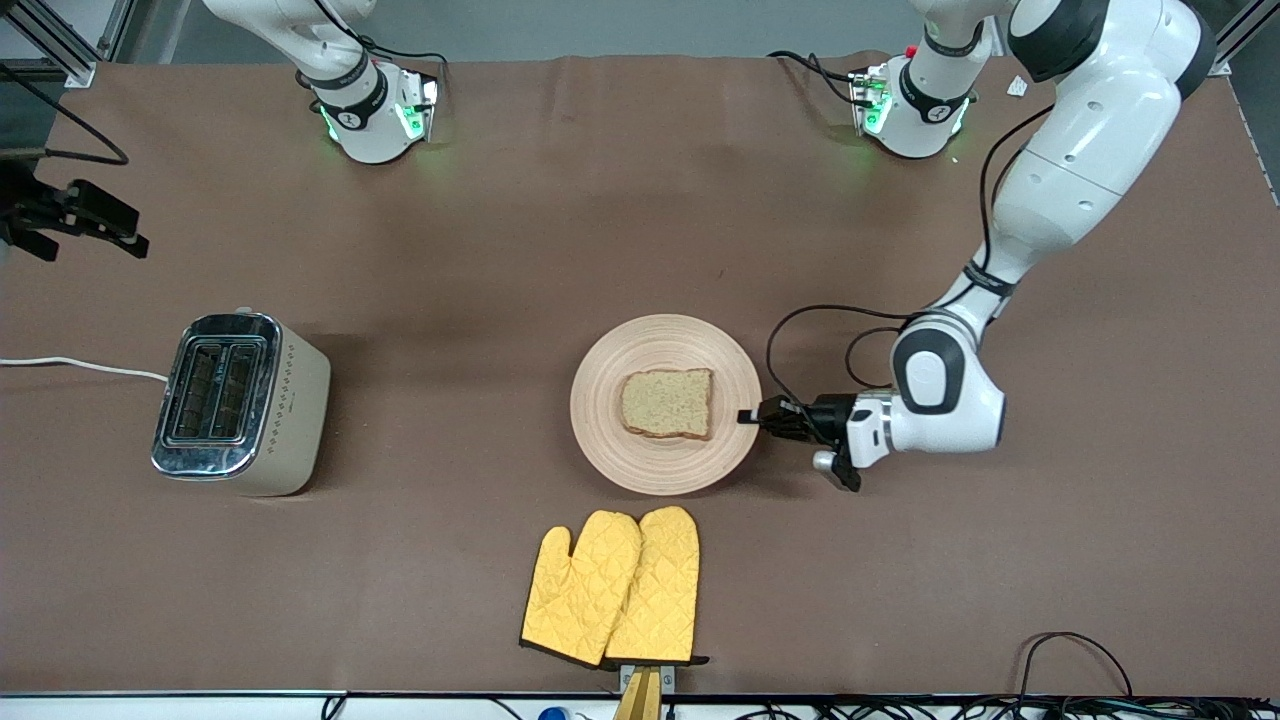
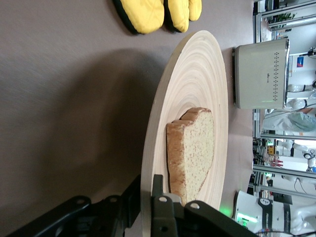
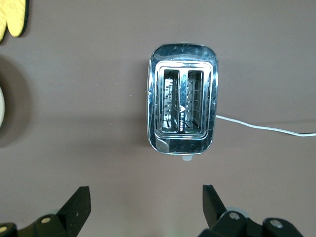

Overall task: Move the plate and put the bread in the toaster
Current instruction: 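Open the left gripper off the plate while the right gripper reaches the bread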

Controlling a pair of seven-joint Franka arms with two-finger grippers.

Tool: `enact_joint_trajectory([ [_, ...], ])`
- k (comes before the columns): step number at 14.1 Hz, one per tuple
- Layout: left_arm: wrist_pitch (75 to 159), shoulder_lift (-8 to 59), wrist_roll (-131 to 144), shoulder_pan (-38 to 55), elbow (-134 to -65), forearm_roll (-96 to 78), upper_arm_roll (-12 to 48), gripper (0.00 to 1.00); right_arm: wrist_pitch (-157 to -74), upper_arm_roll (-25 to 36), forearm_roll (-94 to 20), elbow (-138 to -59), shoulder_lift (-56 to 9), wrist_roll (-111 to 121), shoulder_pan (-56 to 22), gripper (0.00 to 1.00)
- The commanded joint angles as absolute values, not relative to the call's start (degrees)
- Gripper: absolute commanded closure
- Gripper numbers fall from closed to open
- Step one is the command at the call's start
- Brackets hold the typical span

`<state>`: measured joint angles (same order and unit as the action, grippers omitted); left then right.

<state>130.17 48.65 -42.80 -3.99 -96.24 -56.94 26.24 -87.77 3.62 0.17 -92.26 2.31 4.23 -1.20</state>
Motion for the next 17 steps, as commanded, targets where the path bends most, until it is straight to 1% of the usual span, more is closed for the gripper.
enact_joint_trajectory([
  [1,132.8,48.2,-47.0,-1.9,-97.9,-64.6,27.2,0.98,-89.2,3.6,-0.6,-92.5,-1.8,3.4,-4.9,0.0],
  [4,132.9,49.7,-48.7,-0.4,-98.1,-65.7,27.1,0.96,-95.4,3.6,-3.9,-94.0,-5.8,-4.7,-10.4,0.0],
  [6,133.0,50.7,-48.7,1.0,-97.6,-65.8,27.0,0.92,-101.7,3.6,-6.9,-96.2,-7.8,-10.1,-14.3,0.0],
  [7,133.1,51.2,-48.6,1.0,-97.4,-65.8,27.0,0.78,-103.3,3.6,-7.7,-96.2,-9.5,-13.3,-16.4,0.0],
  [9,133.1,51.2,-47.7,0.9,-96.7,-65.8,26.8,0.31,-107.2,3.6,-8.1,-96.2,-12.7,-21.8,-21.7,0.0],
  [10,133.0,51.1,-46.8,0.4,-96.6,-65.8,26.7,0.01,-109.8,3.6,-8.1,-96.2,-15.2,-24.8,-24.1,0.0],
  [12,132.9,50.1,-41.6,-0.8,-95.3,-64.6,26.3,0.0,-115.5,3.6,-8.1,-96.1,-19.8,-27.6,-28.4,0.0],
  [14,132.7,48.2,-37.6,-3.0,-94.0,-60.5,25.3,0.0,-121.3,3.6,-8.1,-96.0,-24.0,-31.0,-30.8,0.0],
  [17,132.6,44.1,-29.9,-7.7,-93.8,-56.4,25.3,0.0,-126.0,3.6,-8.1,-95.7,-29.7,-32.2,-33.8,0.0],
])
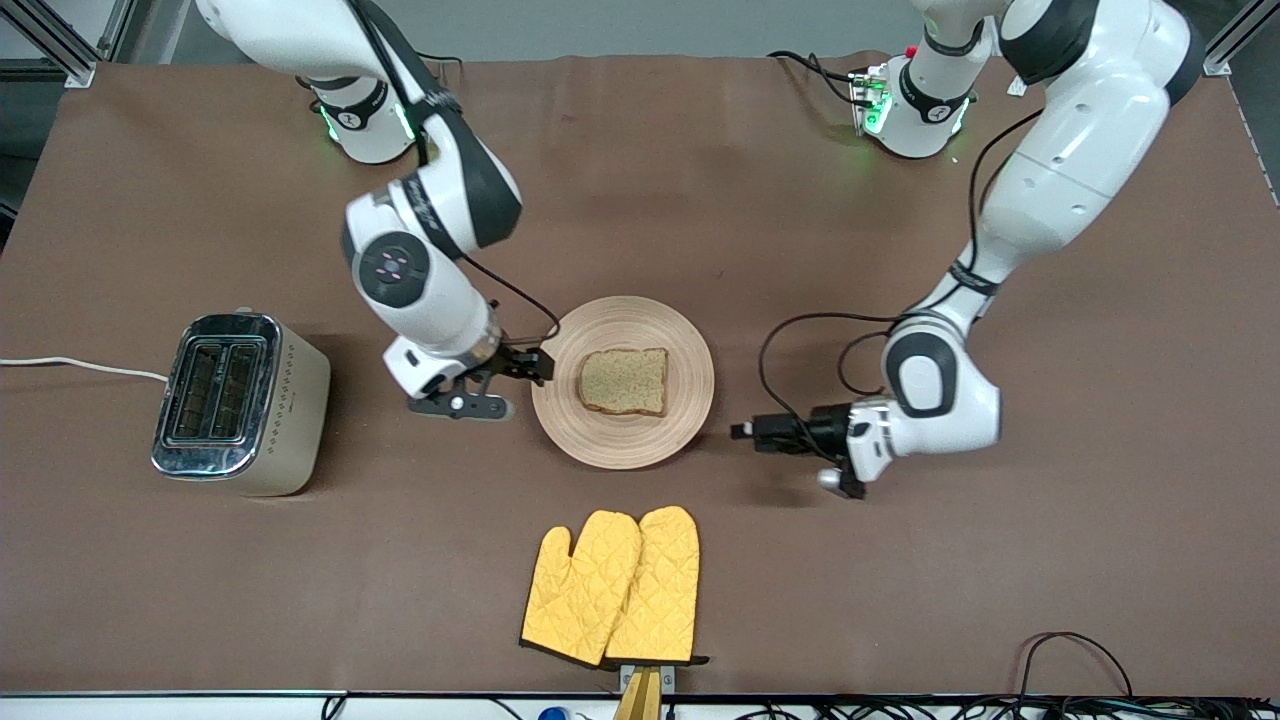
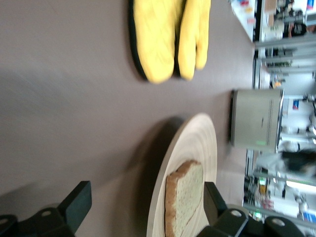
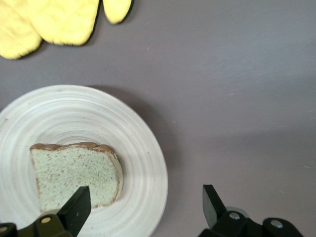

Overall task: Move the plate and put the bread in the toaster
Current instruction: 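Open the left gripper off the plate while the right gripper reaches the bread, then grasp and lift the bread with the right gripper while the left gripper withdraws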

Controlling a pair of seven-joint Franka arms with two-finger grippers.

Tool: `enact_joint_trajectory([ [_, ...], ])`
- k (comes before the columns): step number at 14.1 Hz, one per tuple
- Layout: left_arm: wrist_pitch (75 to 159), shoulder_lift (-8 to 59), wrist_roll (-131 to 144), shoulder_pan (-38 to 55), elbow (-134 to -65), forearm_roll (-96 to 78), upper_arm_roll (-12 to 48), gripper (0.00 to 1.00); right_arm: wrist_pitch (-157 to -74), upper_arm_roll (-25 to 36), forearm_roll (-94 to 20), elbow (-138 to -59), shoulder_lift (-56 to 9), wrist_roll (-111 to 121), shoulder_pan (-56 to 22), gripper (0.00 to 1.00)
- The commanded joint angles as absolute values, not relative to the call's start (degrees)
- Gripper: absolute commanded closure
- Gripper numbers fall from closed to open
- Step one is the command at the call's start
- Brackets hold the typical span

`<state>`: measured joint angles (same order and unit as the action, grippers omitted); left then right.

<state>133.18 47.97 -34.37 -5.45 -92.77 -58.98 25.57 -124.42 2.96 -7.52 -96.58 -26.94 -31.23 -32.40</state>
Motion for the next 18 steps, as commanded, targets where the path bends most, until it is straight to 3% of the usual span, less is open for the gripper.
enact_joint_trajectory([
  [1,132.6,42.7,-26.9,-8.9,-93.8,-54.7,25.3,0.0,-126.6,3.6,-8.1,-95.7,-31.2,-32.8,-34.7,0.0],
  [3,132.5,38.9,-19.3,-10.3,-93.7,-48.2,25.3,0.0,-128.8,3.6,-8.1,-95.5,-34.0,-35.2,-36.9,0.01],
  [6,131.7,33.5,-8.1,-11.9,-94.0,-35.3,25.3,0.0,-131.1,3.6,-8.1,-95.5,-36.3,-37.4,-38.8,0.12],
  [11,117.7,22.4,7.5,-13.1,-93.3,-13.0,25.3,0.0,-131.7,3.7,-7.9,-95.5,-37.8,-39.9,-40.5,0.4],
  [17,100.0,12.6,11.0,-12.9,-88.4,2.7,26.3,0.0,-134.5,3.7,-7.9,-95.7,-39.4,-40.3,-41.8,0.56],
  [18,98.0,11.0,10.8,-12.9,-87.5,3.8,26.5,0.0,-134.7,3.7,-7.8,-95.7,-39.5,-41.4,-41.9,0.62],
])
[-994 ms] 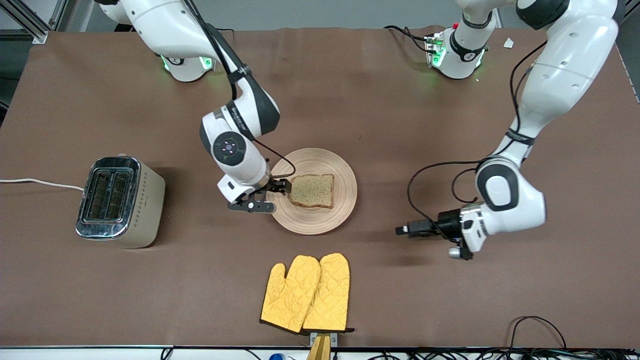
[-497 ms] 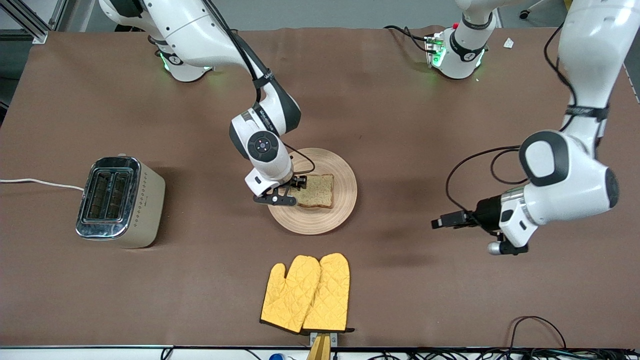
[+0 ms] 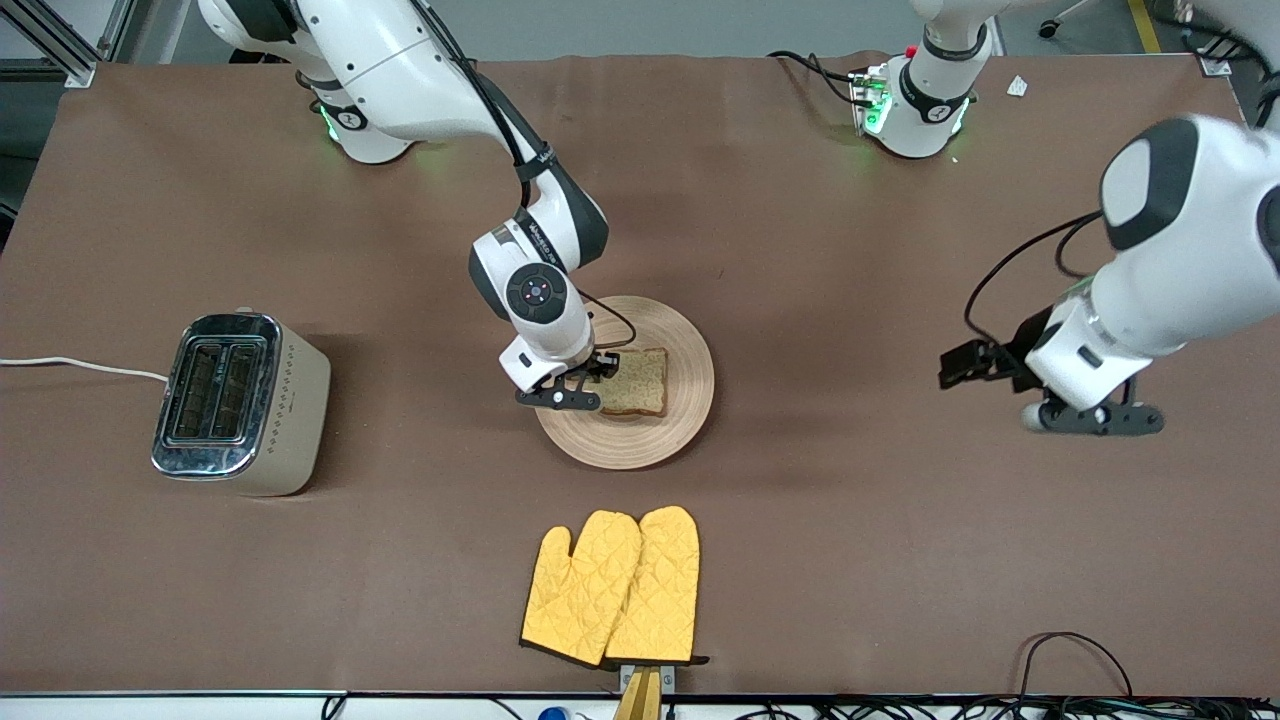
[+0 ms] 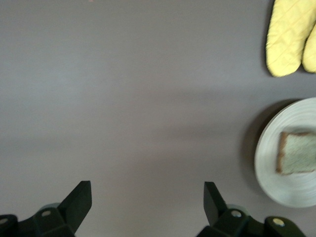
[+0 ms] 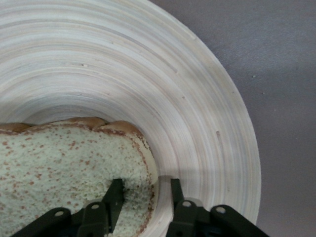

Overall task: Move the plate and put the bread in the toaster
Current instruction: 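Grasp and lift the bread with the right gripper while the left gripper withdraws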

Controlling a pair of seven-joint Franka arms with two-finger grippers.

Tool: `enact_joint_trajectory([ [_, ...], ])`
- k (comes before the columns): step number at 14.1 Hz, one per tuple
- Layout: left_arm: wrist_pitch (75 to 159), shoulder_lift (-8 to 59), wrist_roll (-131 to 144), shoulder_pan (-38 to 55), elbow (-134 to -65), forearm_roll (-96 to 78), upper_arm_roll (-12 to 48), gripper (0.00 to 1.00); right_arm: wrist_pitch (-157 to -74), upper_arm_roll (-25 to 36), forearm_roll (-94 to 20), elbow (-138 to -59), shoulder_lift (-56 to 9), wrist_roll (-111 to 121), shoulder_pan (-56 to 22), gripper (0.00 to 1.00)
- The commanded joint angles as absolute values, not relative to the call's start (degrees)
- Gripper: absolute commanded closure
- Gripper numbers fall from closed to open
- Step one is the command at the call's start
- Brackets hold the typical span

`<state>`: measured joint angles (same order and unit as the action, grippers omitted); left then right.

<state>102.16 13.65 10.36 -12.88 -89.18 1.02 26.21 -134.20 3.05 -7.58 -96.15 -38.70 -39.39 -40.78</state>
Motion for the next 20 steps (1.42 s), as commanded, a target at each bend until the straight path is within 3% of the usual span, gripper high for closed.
enact_joint_trajectory([
  [1,96.7,9.2,10.5,-12.8,-86.9,4.6,26.6,0.0,-134.9,3.7,-7.9,-95.7,-39.6,-41.7,-41.9,0.72],
  [4,94.2,4.5,10.4,-11.6,-86.7,6.1,26.9,0.0,-136.0,3.6,-8.1,-95.7,-39.7,-41.8,-41.9,0.97],
  [5,94.0,3.4,10.4,-9.4,-87.0,6.5,25.9,0.0,-135.8,3.6,-8.1,-95.7,-39.7,-41.8,-41.8,1.0],
  [8,88.4,0.3,9.8,0.2,-87.2,6.9,14.9,0.0,-134.9,3.7,-8.1,-95.2,-39.3,-41.4,-41.4,1.0],
  [10,85.4,-0.5,9.7,4.5,-87.2,6.1,9.7,0.0,-129.6,4.1,-7.5,-92.5,-38.4,-41.4,-41.1,1.0],
  [14,83.1,-3.9,9.8,3.6,-90.3,3.4,9.1,0.0,-118.7,8.0,-6.4,-87.5,-33.9,-41.4,-41.7,1.0],
  [20,83.1,-3.3,10.7,0.8,-89.9,1.1,9.2,0.0,-101.7,10.5,9.8,-82.8,-27.4,-37.7,-40.1,1.0],
])
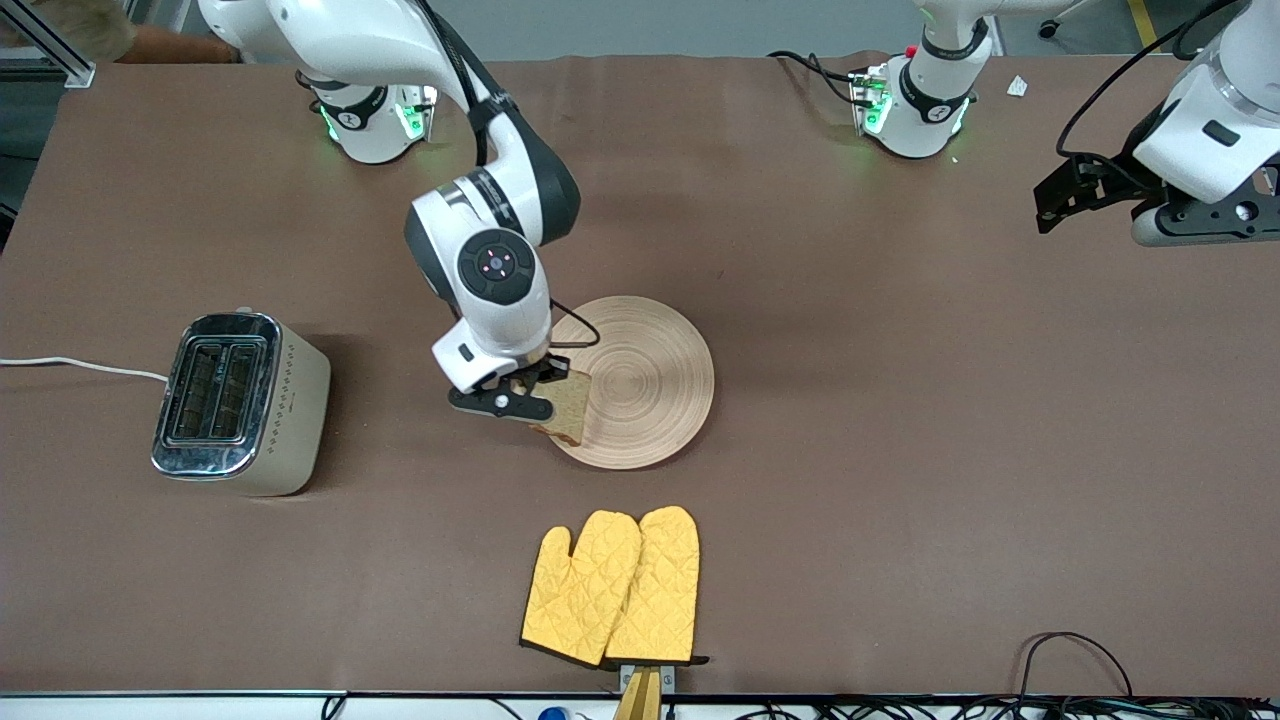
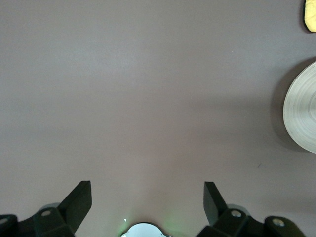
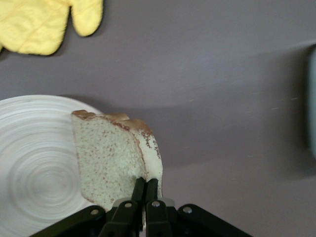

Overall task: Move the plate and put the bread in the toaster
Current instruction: 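Carry the bread slice with the right gripper over the toaster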

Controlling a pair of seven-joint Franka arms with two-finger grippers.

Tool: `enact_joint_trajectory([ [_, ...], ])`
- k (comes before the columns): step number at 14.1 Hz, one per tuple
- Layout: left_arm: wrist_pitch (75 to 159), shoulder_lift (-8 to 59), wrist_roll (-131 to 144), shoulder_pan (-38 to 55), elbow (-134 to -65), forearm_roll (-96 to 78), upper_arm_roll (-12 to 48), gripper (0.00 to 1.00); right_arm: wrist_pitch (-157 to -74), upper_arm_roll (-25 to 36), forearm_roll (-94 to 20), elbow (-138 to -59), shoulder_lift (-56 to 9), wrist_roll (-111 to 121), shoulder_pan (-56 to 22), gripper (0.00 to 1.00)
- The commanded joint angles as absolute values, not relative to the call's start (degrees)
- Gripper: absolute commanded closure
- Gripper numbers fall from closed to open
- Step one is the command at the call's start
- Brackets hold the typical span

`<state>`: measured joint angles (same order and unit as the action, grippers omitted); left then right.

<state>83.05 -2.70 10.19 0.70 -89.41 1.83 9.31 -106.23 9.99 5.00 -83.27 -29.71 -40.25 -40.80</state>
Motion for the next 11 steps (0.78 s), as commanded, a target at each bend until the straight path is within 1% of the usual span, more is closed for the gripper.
enact_joint_trajectory([
  [1,83.1,-3.3,10.7,0.7,-89.6,1.1,9.2,0.0,-99.0,11.1,11.2,-82.8,-26.1,-33.7,-39.6,1.0],
  [4,83.4,-3.3,9.9,0.5,-89.6,0.7,9.1,0.0,-92.5,16.3,13.2,-82.6,-22.8,-19.2,-38.1,1.0],
  [6,83.4,-3.3,9.8,0.4,-89.6,0.8,9.1,0.0,-88.4,20.1,17.5,-82.6,-21.6,-13.6,-38.1,1.0],
  [9,83.3,-3.3,9.8,0.4,-89.6,0.8,9.1,0.0,-86.8,22.9,26.5,-83.1,-21.8,-6.7,-37.6,1.0],
  [11,83.3,-3.3,9.8,0.4,-89.6,0.8,9.1,0.0,-86.4,23.3,30.1,-84.3,-21.9,-5.5,-35.7,1.0],
])
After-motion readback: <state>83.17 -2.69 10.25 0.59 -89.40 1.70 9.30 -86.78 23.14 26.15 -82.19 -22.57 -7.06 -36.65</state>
